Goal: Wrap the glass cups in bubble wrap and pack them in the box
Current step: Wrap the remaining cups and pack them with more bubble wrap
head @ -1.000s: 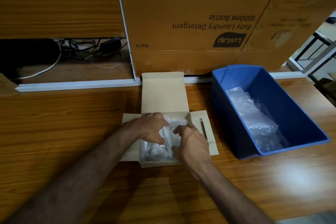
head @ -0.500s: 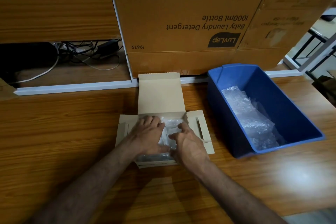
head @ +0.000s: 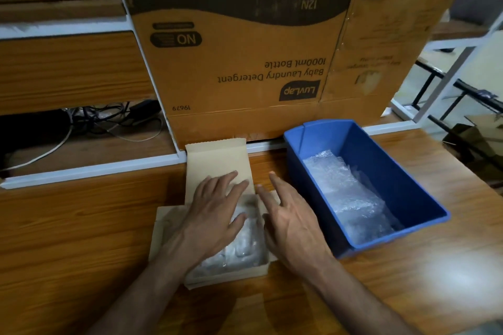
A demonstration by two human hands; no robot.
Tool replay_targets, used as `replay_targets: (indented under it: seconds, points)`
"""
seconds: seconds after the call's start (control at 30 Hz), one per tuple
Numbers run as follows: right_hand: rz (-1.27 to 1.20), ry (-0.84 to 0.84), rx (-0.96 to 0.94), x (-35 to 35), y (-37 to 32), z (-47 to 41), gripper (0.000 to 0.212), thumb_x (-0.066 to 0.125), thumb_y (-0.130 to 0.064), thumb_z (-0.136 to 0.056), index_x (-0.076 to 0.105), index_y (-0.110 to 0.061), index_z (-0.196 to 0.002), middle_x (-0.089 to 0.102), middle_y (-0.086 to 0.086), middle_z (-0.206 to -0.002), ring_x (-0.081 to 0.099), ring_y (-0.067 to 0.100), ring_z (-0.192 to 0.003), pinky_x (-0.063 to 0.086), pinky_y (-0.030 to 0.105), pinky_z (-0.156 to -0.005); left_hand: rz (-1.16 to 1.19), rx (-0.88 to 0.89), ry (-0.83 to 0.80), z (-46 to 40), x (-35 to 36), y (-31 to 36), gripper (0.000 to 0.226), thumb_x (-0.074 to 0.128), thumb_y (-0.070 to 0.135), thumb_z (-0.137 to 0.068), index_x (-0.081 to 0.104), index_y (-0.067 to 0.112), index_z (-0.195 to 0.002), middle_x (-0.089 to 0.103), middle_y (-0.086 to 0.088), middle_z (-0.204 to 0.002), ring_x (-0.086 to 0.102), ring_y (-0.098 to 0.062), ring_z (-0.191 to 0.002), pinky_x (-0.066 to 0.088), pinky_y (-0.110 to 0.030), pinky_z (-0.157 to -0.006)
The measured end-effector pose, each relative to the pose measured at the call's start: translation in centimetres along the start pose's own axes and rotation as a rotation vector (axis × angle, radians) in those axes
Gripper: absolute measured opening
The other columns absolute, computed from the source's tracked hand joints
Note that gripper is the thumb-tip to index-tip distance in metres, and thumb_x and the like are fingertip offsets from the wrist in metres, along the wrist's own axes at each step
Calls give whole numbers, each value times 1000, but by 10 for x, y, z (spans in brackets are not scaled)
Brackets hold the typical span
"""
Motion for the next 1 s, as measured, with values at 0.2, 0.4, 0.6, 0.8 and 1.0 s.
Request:
replay_targets:
  seconds: [0.2,0.4,0.6,0.8,1.0]
  points:
    - [71,154,81,-42,72,5,79,73,-21,-85,40,-15,-156,32,24,-163,40,38,-146,33,44,-119,-30,84,148,-41,-11,56,63,48,47,-100,30,29,-158,22,-7,-167,25,-27,-151,17,-45,-124]
    - [135,65,181,-52,162,9,74,70,-30,-93,36,-19,-158,22,25,-167,32,40,-151,36,48,-120,-35,156,226,-83,-13,122,63,36,44,-100,31,23,-160,19,-15,-169,23,-32,-153,23,-53,-125]
    - [234,-495,162,-16,225,13,74,64,-46,-96,29,-30,-159,31,10,-161,34,30,-147,41,43,-113,-82,177,241,-113,2,152,65,31,39,-100,22,23,-163,8,-16,-171,15,-33,-157,15,-54,-127]
    - [362,-580,-47,10,224,-2,44,55,-31,-103,51,-23,-147,49,9,-146,51,28,-132,47,41,-101,-108,162,250,-127,16,156,67,41,32,-100,22,20,-163,7,-16,-171,14,-34,-157,18,-57,-125]
    - [318,-289,-55,-8,229,-13,43,50,-18,-99,57,-24,-141,57,10,-142,58,28,-126,49,38,-103,-89,146,293,-123,15,152,67,38,32,-98,23,18,-163,10,-16,-171,16,-34,-157,21,-56,-124]
Point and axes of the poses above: each hand's wrist, its own z-axis away from the middle knuckle, its own x-axis out of the palm, y = z × x, the point moved 9 cm from there along -z, towards the middle knuckle
